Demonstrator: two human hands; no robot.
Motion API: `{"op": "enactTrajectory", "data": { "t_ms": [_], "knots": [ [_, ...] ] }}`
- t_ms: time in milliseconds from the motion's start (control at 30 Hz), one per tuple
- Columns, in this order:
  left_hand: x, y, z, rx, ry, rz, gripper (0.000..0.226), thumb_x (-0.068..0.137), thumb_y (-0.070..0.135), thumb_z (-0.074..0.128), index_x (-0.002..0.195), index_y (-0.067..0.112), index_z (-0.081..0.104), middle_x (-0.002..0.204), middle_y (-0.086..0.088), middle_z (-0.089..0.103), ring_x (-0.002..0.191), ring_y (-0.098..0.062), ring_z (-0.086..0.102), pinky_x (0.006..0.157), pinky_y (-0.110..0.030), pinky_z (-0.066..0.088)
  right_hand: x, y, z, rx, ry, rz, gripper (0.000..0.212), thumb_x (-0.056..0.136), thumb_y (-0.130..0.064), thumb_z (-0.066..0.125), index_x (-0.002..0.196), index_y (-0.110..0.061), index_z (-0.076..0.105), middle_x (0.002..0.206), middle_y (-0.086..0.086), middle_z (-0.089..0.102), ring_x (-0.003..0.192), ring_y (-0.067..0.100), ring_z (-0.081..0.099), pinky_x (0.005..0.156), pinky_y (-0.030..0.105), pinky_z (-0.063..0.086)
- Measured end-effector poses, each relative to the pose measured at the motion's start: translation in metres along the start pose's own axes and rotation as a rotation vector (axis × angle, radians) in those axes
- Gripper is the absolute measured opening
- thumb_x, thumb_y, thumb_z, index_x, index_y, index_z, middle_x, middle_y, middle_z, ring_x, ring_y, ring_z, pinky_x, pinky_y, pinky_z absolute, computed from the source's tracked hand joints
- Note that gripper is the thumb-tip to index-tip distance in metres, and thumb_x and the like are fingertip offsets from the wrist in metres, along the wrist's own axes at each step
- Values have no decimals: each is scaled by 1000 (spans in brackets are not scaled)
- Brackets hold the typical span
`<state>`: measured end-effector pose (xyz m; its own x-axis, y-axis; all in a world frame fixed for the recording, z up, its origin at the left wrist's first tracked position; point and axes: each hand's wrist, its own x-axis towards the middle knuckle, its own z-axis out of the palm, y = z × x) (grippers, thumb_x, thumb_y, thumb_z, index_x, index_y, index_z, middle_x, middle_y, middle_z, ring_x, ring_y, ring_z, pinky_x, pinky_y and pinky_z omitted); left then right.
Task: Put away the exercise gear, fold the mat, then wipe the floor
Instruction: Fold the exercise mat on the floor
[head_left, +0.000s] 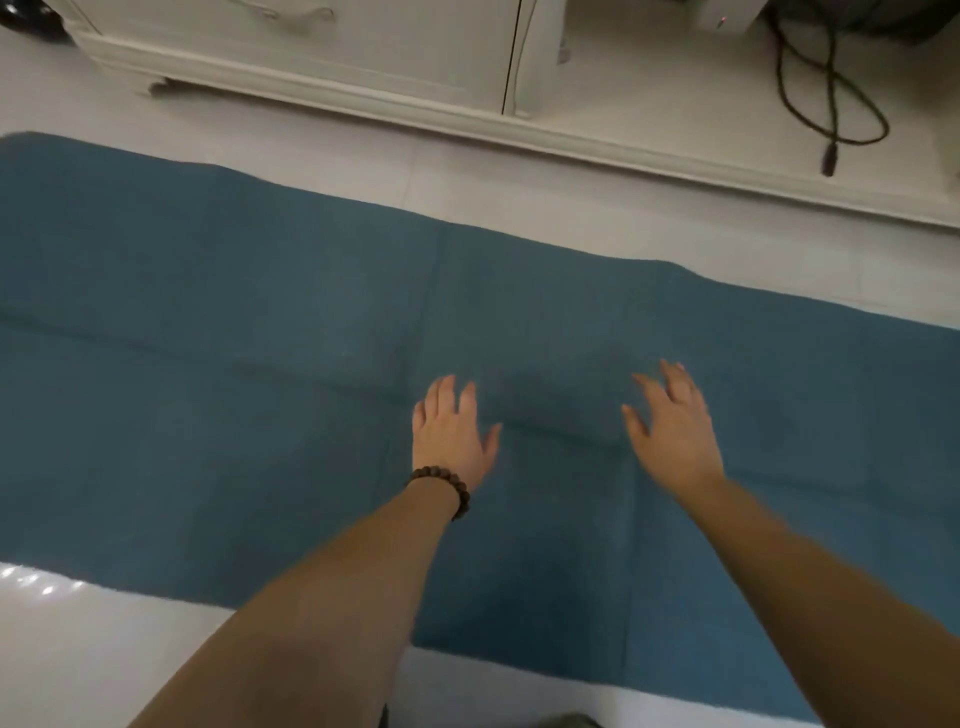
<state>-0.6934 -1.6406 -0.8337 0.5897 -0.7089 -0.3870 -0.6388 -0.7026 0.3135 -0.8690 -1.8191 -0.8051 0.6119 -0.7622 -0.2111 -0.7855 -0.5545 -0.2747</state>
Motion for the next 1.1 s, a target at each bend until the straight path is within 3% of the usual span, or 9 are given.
{"op": "enactTrajectory", "data": {
  "t_ms": [267, 433, 533, 667, 767, 833, 933, 1000, 1100],
  "knots": [
    [80, -17, 77, 81, 37, 25, 93, 81, 82, 23, 152, 32, -13, 159, -1, -21, 145, -26, -24, 116, -56, -8, 104, 23, 60, -77, 16, -105, 48, 94, -27, 55, 138, -9, 46, 152, 21, 26, 145, 32, 15, 117, 46, 17],
    [89, -18, 96, 176, 87, -3, 97, 75, 88, 7, 148, 32, -22, 156, -2, -28, 142, -28, -28, 113, -58, -13, 172, 33, 67, -132, -12, -126, 58, 94, -39, 52, 145, -17, 35, 157, 14, 16, 147, 27, 5, 118, 46, 10],
    [92, -18, 96, 187, 103, 4, 98, 74, 89, 7, 148, 32, -22, 156, -2, -28, 143, -29, -28, 113, -59, -12, 207, 35, 61, -136, -52, -47, 68, 92, -48, 51, 149, -23, 24, 159, 11, 8, 147, 25, 0, 118, 49, 7],
    [93, -19, 100, 202, 127, 0, 99, 76, 90, 9, 152, 29, -7, 160, -5, -15, 146, -29, -18, 114, -60, -5, 236, 42, 53, -345, -195, 4, 89, 83, -72, 44, 151, -35, -2, 160, 4, -6, 146, 23, -11, 112, 61, -4],
    [93, -20, 102, 204, 132, 5, 99, 77, 89, 13, 154, 27, 7, 161, -7, 1, 148, -31, -5, 114, -62, 3, 245, 45, 46, -410, -222, 26, 99, 76, -79, 45, 151, -30, 3, 154, 9, 19, 144, 28, 8, 110, 62, -4],
    [93, -21, 103, 206, 126, 8, 99, 77, 89, 11, 154, 27, 4, 161, -7, -2, 148, -31, -8, 114, -62, 2, 242, 44, 42, -429, -109, -15, 91, 78, -72, 53, 146, -18, 24, 139, 15, 36, 132, 33, 27, 113, 56, 7],
    [92, -19, 102, 209, 136, 7, 99, 76, 90, 7, 153, 29, -5, 161, -5, -10, 147, -29, -16, 114, -61, -4, 231, 42, 33, -368, 78, -101, 45, 91, -40, 56, 119, -6, 45, 116, 19, 52, 108, 34, 42, 97, 44, 33],
    [90, -18, 100, 214, 122, 2, 99, 75, 90, 6, 152, 29, -11, 160, -4, -16, 146, -29, -19, 114, -60, -6, 218, 45, 27, -356, 97, -155, 27, 96, -29, 49, 110, -6, 48, 106, 18, 55, 100, 34, 46, 84, 41, 33],
    [89, -17, 96, 233, 92, 0, 98, 74, 90, 3, 149, 30, -21, 157, -4, -25, 143, -29, -26, 113, -61, -10, 194, 48, 19, -334, 104, -224, 23, 98, -26, 45, 108, -6, 51, 100, 18, 56, 96, 34, 47, 77, 39, 31]
  ]
}}
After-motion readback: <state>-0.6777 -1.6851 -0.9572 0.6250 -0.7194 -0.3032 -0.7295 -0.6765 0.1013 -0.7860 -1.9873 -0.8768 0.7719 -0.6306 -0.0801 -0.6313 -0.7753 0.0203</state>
